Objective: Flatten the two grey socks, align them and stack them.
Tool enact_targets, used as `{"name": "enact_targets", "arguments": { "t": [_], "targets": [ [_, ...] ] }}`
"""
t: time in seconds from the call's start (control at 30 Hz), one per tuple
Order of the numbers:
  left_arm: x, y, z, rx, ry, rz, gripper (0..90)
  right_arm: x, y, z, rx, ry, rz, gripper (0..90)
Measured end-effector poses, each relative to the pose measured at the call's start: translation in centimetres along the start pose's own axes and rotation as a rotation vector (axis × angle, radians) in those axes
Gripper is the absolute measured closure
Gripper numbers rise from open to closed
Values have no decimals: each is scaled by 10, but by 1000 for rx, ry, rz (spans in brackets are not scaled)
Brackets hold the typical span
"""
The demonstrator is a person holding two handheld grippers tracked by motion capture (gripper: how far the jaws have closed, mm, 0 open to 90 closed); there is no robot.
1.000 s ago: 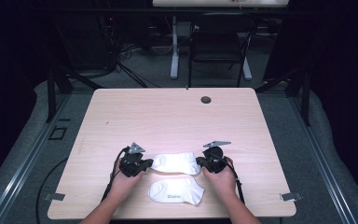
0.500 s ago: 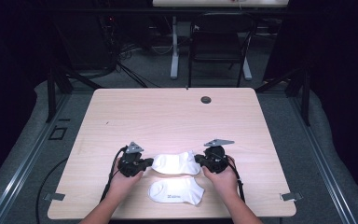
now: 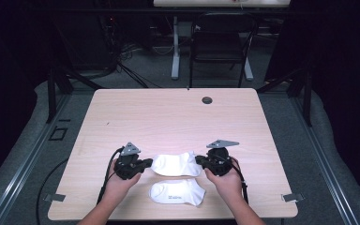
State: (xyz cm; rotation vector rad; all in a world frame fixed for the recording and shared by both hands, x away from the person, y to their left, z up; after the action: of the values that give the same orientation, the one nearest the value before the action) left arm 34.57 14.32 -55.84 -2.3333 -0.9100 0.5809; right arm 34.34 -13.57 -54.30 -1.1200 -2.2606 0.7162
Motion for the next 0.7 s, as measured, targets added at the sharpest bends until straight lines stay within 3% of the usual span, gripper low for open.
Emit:
{"name": "enact_targets", "arguments": {
  "t": [0.7],
  "targets": [
    [-18, -20, 12, -7, 23, 35, 899, 12, -26, 11, -7, -29, -35, 864]
  ]
}}
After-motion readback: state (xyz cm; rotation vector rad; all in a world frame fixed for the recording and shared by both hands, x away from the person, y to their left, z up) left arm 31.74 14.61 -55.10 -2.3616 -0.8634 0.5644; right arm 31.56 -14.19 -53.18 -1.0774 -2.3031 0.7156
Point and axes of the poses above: each handheld gripper's, and its own axes: y roughly forward along the jaws, z roughly out of its underside, x roughly to its left, the point moved 3 cm from there along y, roughly forward along the jaws, and after that the axes turned 2 degrees about z, right-handed, at the moved point
